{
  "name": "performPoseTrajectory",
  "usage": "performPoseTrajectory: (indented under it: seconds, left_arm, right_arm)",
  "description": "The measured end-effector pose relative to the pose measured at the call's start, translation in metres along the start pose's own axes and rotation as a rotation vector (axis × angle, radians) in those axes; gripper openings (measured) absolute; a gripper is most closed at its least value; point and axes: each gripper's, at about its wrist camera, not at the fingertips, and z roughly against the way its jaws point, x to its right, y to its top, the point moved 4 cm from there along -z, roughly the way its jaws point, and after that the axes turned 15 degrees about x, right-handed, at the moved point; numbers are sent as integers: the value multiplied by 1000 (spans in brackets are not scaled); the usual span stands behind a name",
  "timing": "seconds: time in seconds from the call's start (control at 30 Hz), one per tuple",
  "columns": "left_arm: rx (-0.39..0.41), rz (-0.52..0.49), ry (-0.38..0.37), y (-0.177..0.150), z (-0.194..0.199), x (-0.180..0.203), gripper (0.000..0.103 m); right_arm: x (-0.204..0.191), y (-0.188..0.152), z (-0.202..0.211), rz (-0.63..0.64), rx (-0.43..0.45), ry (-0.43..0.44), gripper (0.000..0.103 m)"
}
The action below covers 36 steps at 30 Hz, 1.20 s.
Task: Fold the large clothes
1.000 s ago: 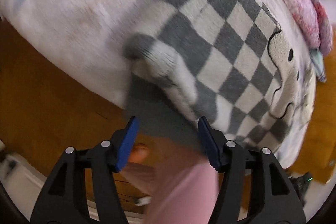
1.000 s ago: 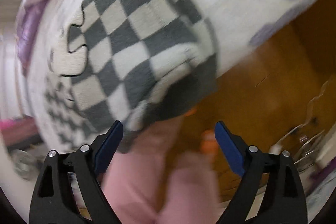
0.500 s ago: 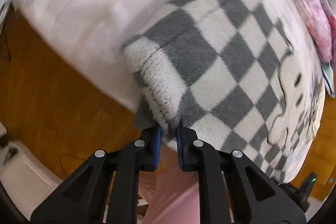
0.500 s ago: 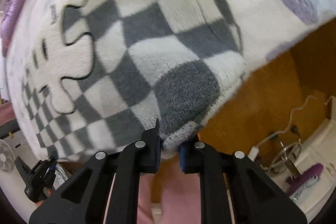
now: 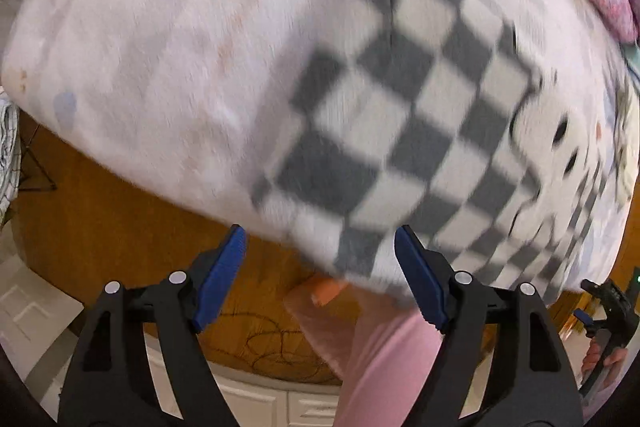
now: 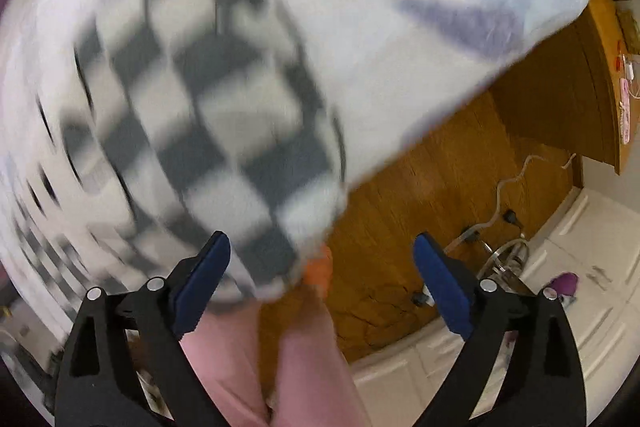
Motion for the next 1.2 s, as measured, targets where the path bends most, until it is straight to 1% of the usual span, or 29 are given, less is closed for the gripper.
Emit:
performPoseTrajectory:
  seconds: [0.1,0.13,0.17,0.2,0.23,0.27,0.3,0.33,0.4,0.5,0.57,0.6,0.63,0.67,0.7,0.73,0.77,0.8,0.83,0.87,0.93,0.97,1.0,1.03,1.07,1.1,1.13,1.17,1.2]
  left_arm:
    - [34,15,4,43,-4,3,77]
    - [42,24,-4,57,-8,7,77]
    - [49,37,-18,65,-9,7,77]
    - [66,77,-52,85,-12,12,77]
    - [71,98,-71,95,-15,18,77]
    - [77,120,-99,110,-17,23,77]
    - [89,127,-115,120,-19,30,77]
    - [104,123,-106,132,-22,33,77]
    - [103,95,-59,144,-29,31,77]
    - [88,74,-26,159,-47,32,77]
    - [80,66,-2,164,-62,29,80]
    - [75,60,16,166,-73,29,80]
    - [74,52,17,166,-81,29,80]
    - [73,43,5,165,-87,31,71]
    - [88,29,-36,165,-93,34,58]
    - [96,26,-74,165,-98,37,37]
    - [94,22,-65,165,-101,38,32]
    - [92,-3,-39,167,-101,41,30]
    - [101,-24,-30,169,-98,44,26]
    - [111,-35,-26,171,-95,45,25]
    - [122,-30,-27,176,-91,43,25]
    - [117,-22,-24,174,-93,42,25]
    - [102,-20,-17,173,-99,41,27]
    - [88,-33,-4,173,-102,40,36]
    - [75,-55,18,174,-105,44,52]
    - [74,-88,62,172,-100,44,62]
    - [95,-116,73,168,-92,44,73]
    - [115,-141,67,162,-83,43,77]
    - [121,-165,63,150,-74,37,79]
  right_arm:
    - [-9,66,9,-34,71,60,90]
    - [-7,78,12,-35,85,71,90]
    - [-15,90,12,-35,95,91,90]
    - [-21,107,11,-36,104,117,90]
    - [-17,117,9,-39,107,124,90]
    - [-22,132,6,-40,103,124,90]
    - [-27,141,2,-39,96,129,90]
    - [-41,150,2,-38,91,132,90]
    - [-51,170,-5,-23,80,130,90]
    - [-63,171,-20,5,47,121,90]
    - [-72,169,-33,25,20,143,89]
    - [-75,167,-38,37,5,152,86]
    - [-79,164,-49,56,-18,152,65]
    - [-82,161,-59,62,-30,150,47]
    - [-85,160,-65,44,-35,187,43]
    - [-88,158,-74,10,-48,217,41]
    - [-88,157,-78,-10,-53,209,35]
    - [-89,159,-78,-36,-49,207,32]
    - [-90,161,-75,-33,-35,195,26]
    - [-90,164,-72,-22,-18,190,16]
    - [-84,178,-63,14,71,157,11]
    - [-80,184,-65,9,89,153,10]
    - [-73,190,-71,-39,54,175,10]
    - [-71,191,-73,-80,27,186,10]
    - [-71,191,-69,-86,17,188,11]
    - [-75,190,-61,-31,30,187,14]
    - [-79,185,-51,48,51,179,23]
    - [-81,177,-43,112,71,172,56]
    - [-79,167,-36,149,83,174,72]
